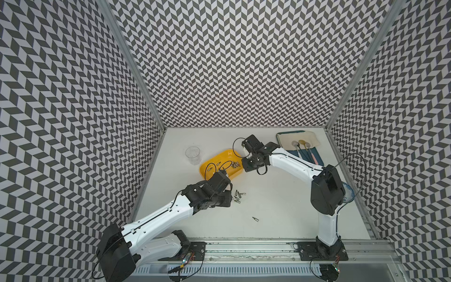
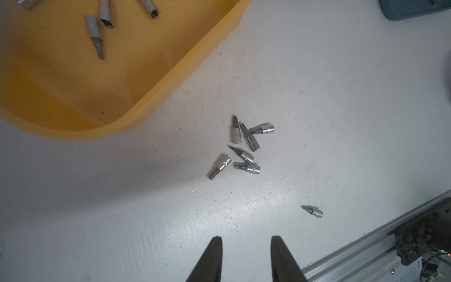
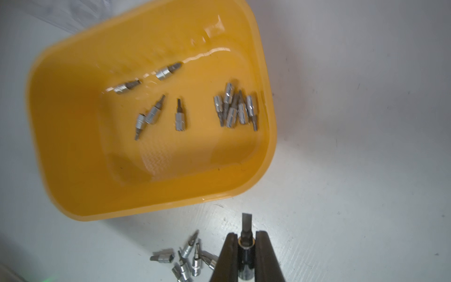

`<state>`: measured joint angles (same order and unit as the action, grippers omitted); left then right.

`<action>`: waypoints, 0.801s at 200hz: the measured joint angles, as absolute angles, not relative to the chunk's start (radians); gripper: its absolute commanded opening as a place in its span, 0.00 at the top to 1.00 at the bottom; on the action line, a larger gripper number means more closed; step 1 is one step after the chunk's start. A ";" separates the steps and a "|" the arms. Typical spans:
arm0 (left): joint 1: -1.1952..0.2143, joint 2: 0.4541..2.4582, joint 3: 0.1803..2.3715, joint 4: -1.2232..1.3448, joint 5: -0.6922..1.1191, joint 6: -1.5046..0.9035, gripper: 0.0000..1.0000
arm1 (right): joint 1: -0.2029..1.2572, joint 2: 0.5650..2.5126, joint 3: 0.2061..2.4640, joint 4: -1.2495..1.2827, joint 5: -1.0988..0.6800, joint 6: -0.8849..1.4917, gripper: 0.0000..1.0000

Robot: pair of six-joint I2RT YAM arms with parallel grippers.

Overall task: Put the bit on the desktop into the storage box
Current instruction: Pick up the screwdriver bit from the center of the board, then place the screwdriver bit in the storage box.

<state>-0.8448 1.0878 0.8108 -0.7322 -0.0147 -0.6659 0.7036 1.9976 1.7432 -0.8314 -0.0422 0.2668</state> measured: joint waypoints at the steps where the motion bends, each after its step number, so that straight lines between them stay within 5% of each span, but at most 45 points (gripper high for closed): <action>1: -0.847 1.087 0.810 -0.732 -0.015 -0.667 0.63 | 0.704 2.001 1.753 -0.834 -0.042 0.265 1.00; 53: -0.943 1.061 0.770 -0.720 -0.030 -0.749 0.62 | 0.704 2.212 2.056 -0.903 -0.093 0.212 1.00; 160: -1.162 1.200 0.780 -0.687 -0.095 -0.771 0.59 | 0.706 2.431 2.255 -0.934 -0.252 0.102 1.00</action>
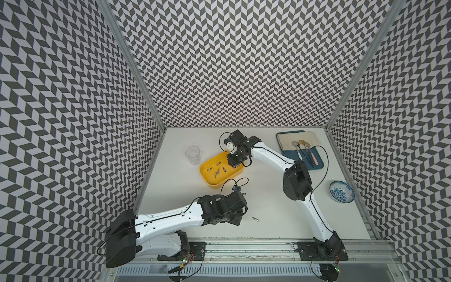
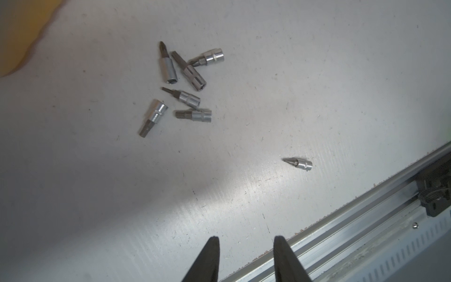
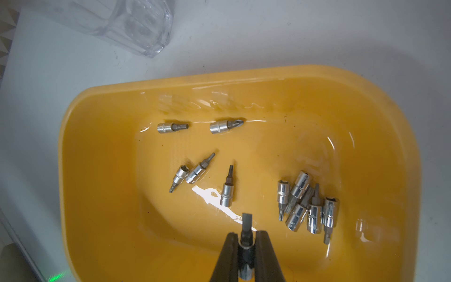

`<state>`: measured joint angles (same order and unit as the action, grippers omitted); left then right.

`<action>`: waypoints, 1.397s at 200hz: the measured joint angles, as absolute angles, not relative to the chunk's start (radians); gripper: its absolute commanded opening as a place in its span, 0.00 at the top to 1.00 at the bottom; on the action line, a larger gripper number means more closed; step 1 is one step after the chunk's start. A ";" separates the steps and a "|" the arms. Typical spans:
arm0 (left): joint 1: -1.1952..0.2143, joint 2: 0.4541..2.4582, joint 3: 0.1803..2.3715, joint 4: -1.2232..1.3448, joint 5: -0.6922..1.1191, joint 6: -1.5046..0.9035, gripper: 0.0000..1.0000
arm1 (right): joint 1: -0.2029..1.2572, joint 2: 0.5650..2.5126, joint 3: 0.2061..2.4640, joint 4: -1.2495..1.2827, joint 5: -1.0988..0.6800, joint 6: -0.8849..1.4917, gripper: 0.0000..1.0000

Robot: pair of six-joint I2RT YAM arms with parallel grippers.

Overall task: Put the bit on the desktop into the storage box
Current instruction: Place the screwdriver bit in the storage box.

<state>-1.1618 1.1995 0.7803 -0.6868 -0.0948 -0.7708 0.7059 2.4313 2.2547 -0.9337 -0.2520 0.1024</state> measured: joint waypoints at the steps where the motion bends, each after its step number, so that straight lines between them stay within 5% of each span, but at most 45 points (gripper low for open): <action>1: -1.163 1.201 0.781 -0.686 -0.095 -0.770 0.59 | 0.706 2.432 2.256 -0.934 -0.253 0.102 1.00; 171: -1.291 1.574 1.013 -0.617 -0.089 -0.710 0.58 | 0.710 2.574 2.334 -0.912 -0.292 0.064 1.00; 219: -1.292 1.671 1.062 -0.651 -0.107 -0.724 0.58 | 0.710 2.577 2.334 -0.912 -0.289 0.057 0.84; 279: -1.292 1.722 1.098 -0.668 -0.127 -0.727 0.58 | 0.710 2.577 2.334 -0.911 -0.286 0.050 0.80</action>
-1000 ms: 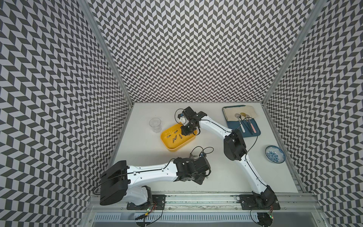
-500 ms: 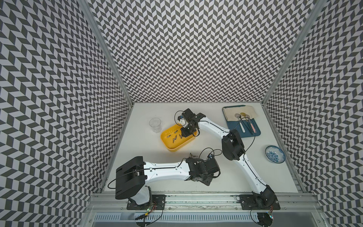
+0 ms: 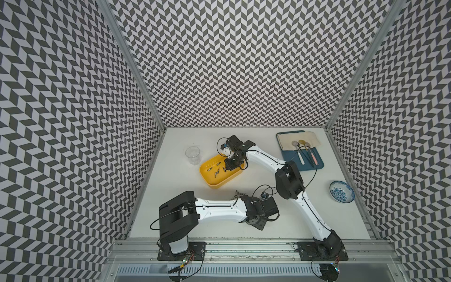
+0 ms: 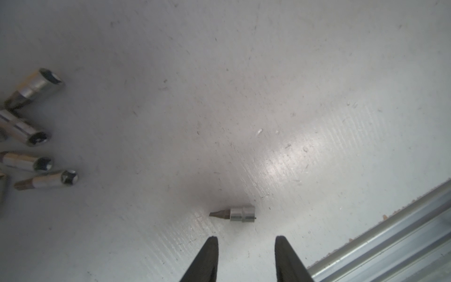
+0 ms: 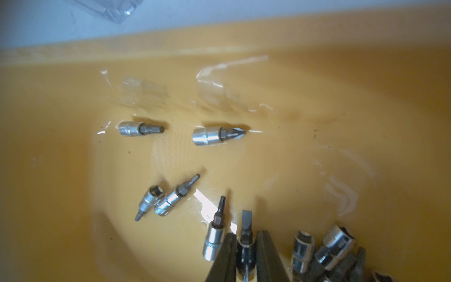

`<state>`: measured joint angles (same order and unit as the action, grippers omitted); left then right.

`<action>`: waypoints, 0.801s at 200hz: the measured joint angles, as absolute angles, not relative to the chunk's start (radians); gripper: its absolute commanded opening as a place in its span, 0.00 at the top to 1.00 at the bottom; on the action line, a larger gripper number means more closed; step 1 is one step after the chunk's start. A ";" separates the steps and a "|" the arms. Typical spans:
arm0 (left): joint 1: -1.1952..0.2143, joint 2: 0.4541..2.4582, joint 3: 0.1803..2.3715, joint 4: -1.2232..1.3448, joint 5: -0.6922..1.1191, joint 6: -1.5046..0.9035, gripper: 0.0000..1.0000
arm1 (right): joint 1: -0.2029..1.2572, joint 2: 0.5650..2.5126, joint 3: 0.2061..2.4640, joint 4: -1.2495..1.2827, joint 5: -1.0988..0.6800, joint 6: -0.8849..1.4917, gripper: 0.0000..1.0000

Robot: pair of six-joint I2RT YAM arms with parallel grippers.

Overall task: Put the bit on the desktop into the storage box
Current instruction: Place the screwdriver bit in the storage box.

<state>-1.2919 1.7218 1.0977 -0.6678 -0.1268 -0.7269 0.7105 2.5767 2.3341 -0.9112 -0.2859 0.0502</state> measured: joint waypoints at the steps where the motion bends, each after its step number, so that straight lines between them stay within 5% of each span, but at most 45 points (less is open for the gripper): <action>1: -1.292 1.722 1.098 -0.668 -0.127 -0.727 0.58 | 0.710 2.577 2.334 -0.911 -0.286 0.050 0.80; 160: -1.292 1.769 1.116 -0.696 -0.165 -0.735 0.57 | 0.709 2.563 2.317 -0.885 -0.283 0.050 0.63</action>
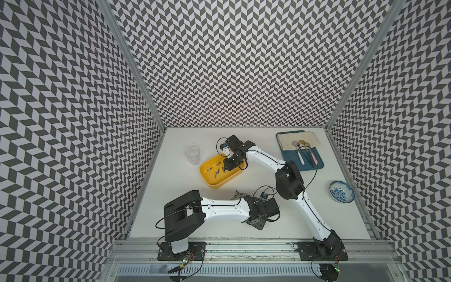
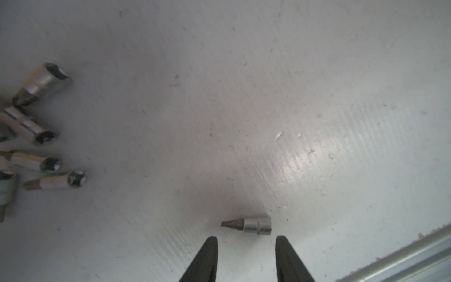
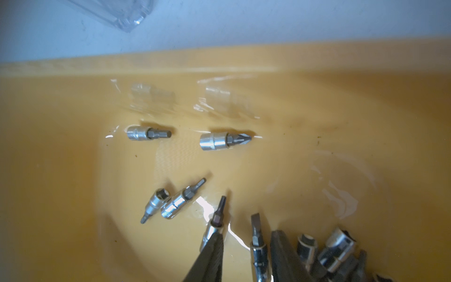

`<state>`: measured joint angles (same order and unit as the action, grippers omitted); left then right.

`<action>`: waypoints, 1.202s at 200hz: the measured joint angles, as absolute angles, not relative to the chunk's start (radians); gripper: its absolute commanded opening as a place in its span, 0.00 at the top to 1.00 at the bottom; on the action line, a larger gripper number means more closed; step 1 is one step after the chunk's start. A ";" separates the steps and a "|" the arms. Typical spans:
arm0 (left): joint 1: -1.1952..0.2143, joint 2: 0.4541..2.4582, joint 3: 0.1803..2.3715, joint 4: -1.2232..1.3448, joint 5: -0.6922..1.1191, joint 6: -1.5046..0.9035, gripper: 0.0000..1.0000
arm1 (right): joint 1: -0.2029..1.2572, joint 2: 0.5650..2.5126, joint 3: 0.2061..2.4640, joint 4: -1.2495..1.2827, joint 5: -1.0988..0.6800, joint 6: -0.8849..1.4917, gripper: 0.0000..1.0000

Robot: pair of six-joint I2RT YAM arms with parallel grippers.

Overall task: Put the bit on the desktop into the storage box
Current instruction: Place the screwdriver bit in the storage box, then pick up the screwdriver bit from the center of the board.

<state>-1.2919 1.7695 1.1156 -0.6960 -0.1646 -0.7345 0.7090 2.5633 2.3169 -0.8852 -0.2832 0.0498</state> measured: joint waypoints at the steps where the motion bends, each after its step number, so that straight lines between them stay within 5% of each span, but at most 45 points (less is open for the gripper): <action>1: -1.292 1.769 1.116 -0.696 -0.165 -0.735 0.57 | 0.709 2.563 2.316 -0.885 -0.283 0.050 0.63; 240: -1.292 1.840 1.175 -0.762 -0.171 -0.716 0.57 | 0.689 2.479 2.257 -0.886 -0.259 0.049 0.63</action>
